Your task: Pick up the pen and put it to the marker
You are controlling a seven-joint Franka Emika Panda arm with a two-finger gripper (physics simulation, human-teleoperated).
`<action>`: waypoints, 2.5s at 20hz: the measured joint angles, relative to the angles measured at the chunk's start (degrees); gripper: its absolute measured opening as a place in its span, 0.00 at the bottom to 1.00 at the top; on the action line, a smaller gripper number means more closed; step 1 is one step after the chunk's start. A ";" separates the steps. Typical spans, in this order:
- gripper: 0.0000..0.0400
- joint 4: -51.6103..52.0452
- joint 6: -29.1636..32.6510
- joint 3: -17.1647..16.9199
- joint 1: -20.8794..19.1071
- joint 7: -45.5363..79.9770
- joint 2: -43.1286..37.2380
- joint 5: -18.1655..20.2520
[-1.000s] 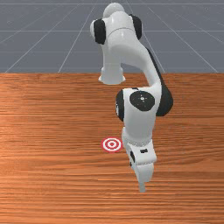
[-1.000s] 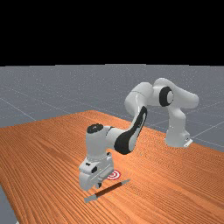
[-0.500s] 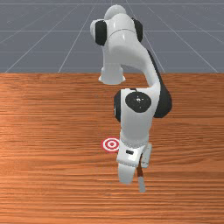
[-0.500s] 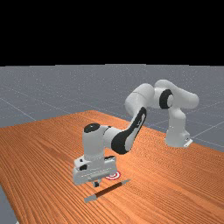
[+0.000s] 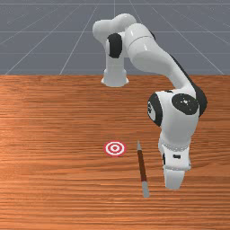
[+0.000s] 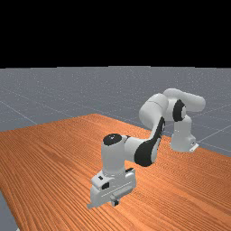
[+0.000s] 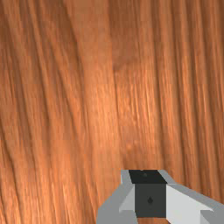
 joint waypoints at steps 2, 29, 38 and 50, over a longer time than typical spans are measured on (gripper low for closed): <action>0.00 3.91 -1.78 0.26 0.84 -1.15 2.18 -0.23; 0.00 -13.31 6.37 -1.15 -7.31 -5.19 -6.83 0.55; 0.00 -6.36 5.32 -0.64 -3.02 -0.74 -1.41 0.55; 0.00 -15.21 10.07 -0.65 -16.58 -23.25 -5.35 -0.98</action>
